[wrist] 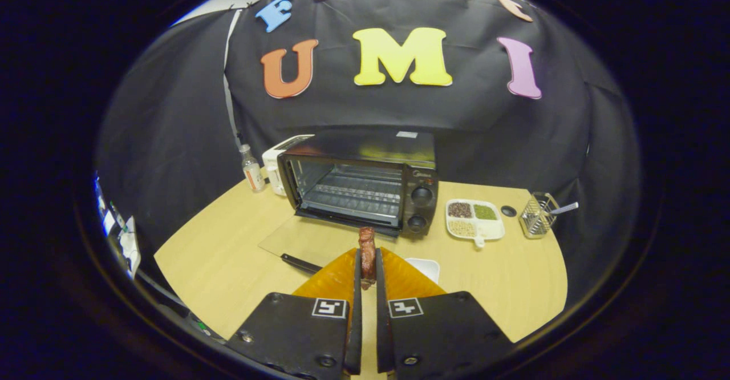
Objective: Open the toaster oven, put the food inside, and close the toaster oven door.
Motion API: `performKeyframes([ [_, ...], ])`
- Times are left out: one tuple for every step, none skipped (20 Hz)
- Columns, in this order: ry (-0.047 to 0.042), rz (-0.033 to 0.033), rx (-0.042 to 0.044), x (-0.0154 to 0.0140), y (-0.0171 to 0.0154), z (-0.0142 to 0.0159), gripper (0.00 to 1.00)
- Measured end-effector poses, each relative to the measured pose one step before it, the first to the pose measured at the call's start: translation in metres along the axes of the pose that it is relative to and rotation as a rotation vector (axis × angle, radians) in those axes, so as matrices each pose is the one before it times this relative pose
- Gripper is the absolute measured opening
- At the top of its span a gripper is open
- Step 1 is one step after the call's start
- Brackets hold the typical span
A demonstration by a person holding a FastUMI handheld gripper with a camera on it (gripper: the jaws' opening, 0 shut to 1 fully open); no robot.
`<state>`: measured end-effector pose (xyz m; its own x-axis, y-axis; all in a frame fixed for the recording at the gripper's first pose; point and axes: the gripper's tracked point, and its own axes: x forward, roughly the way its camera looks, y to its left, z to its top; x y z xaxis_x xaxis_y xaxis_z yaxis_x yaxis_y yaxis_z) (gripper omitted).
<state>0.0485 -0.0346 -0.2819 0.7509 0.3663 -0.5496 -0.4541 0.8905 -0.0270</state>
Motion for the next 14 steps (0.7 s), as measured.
performKeyframes([
  [-0.01221, -0.0015, -0.00717, 0.0058, 0.00885, 0.00208, 0.14],
  [-0.0098, -0.00213, -0.00405, 0.00573, 0.00748, 0.0013, 0.14],
  [-0.01022, -0.00188, -0.00333, 0.00686, 0.00858, 0.00101, 0.14],
  [-0.01019, -0.00046, -0.00012, 0.00674, 0.00736, 0.00147, 0.14],
  [-0.01376, -0.00093, 0.00942, 0.00831, 0.00804, 0.00179, 0.14],
  [-0.01629, -0.00041, 0.01269, 0.00814, 0.00707, 0.00244, 0.14],
  [-0.02597, -0.00133, 0.01496, 0.0083, 0.00609, 0.00456, 0.14],
  [-0.02502, -0.00389, 0.02177, 0.01021, 0.00508, 0.00322, 0.14],
  [-0.02093, -0.00011, 0.03039, 0.00904, 0.00404, 0.0009, 0.13],
  [-0.01465, 0.00192, 0.04165, 0.0103, 0.00383, 0.00018, 0.14],
  [-0.01199, 0.00071, 0.04229, 0.01012, 0.00261, 0.00042, 0.14],
  [-0.01188, -0.00309, 0.04143, 0.01025, 0.00088, 0.00049, 0.14],
  [-0.01599, -0.00361, 0.03946, 0.01028, -0.00067, 0.00029, 0.14],
  [-0.01486, -0.00427, 0.04197, 0.01023, -0.00132, 0.00077, 0.14],
])
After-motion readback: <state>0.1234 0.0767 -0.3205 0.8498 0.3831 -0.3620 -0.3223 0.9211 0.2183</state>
